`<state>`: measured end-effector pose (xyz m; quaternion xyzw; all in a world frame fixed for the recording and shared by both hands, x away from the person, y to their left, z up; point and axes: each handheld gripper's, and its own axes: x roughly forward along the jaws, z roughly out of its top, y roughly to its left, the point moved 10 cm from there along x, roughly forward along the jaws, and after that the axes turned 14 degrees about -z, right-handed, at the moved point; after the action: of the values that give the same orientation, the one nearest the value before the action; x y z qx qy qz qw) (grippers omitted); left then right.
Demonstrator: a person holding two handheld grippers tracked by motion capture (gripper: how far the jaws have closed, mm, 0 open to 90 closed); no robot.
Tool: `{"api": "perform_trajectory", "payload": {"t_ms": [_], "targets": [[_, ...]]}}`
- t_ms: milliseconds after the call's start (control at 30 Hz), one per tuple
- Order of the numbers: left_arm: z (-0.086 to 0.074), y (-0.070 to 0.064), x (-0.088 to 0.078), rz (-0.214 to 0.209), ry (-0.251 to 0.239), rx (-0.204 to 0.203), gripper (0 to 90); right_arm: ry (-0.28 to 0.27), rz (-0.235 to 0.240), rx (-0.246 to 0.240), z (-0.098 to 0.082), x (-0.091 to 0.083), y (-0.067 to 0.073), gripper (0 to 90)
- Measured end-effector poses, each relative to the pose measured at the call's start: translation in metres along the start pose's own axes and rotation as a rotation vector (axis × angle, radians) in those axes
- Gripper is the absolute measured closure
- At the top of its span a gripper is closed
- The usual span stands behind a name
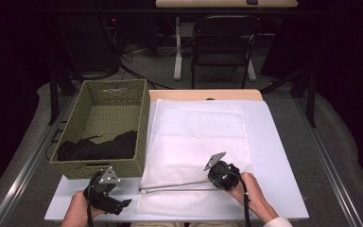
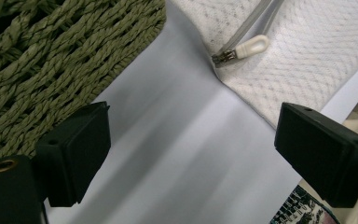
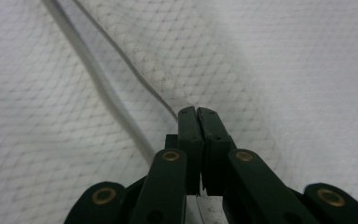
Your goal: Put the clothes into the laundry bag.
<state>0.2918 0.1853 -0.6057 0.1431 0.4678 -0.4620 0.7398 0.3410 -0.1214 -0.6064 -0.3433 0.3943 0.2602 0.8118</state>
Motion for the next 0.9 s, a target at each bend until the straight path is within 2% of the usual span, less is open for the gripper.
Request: {"api": "perform_trajectory", "payload": {"t_ms": [100, 133, 233, 367, 433, 533, 567, 667, 733, 800, 833, 867, 900], "targets": [[0.000, 0.000, 0.000, -0.002, -0.006, 0.001, 10.6, 0.012, -0.028, -0.003, 0.004, 0.008, -0.005, 88.5], [0.000, 0.000, 0.000, -0.001, -0.002, 0.001, 10.6, 0.028, -0.022, -0.006, 0.003, 0.012, -0.004, 88.1], [-0.001, -0.001, 0.001, -0.012, -0.002, 0.002, 10.7, 0.053, 0.005, 0.004, -0.001, 0.020, -0.002, 85.3], [-0.002, -0.004, 0.002, -0.040, 0.005, -0.003, 11.0, 0.028, 0.057, 0.028, 0.001, 0.014, -0.003, 73.3], [0.000, -0.006, 0.002, -0.052, -0.002, 0.002, 10.7, 0.037, 0.087, 0.036, 0.001, 0.015, -0.001, 67.9], [0.000, -0.008, 0.001, -0.061, -0.005, 0.000, 9.5, 0.058, 0.131, 0.035, -0.002, 0.019, 0.005, 66.2], [0.000, -0.008, 0.001, -0.061, -0.002, 0.002, 9.1, 0.056, 0.136, 0.046, -0.002, 0.019, 0.005, 67.4], [0.001, -0.007, -0.001, -0.063, -0.004, 0.009, 8.9, 0.050, 0.138, 0.053, -0.002, 0.019, 0.005, 80.2], [0.002, -0.008, -0.004, -0.061, -0.006, 0.029, 9.0, 0.044, 0.139, 0.047, -0.002, 0.019, 0.005, 86.9], [0.003, -0.009, -0.006, -0.061, -0.004, 0.037, 9.0, 0.043, 0.131, 0.042, -0.002, 0.018, 0.006, 88.4], [0.004, -0.009, -0.007, -0.057, 0.000, 0.049, 8.9, 0.038, 0.121, 0.034, -0.002, 0.018, 0.005, 88.5], [0.007, -0.011, -0.009, -0.042, -0.021, 0.072, 8.7, 0.033, 0.119, 0.034, -0.001, 0.016, 0.006, 88.5], [0.009, -0.013, -0.011, -0.047, -0.013, 0.083, 9.0, 0.025, 0.113, 0.024, 0.000, 0.015, 0.005, 88.5]]}}
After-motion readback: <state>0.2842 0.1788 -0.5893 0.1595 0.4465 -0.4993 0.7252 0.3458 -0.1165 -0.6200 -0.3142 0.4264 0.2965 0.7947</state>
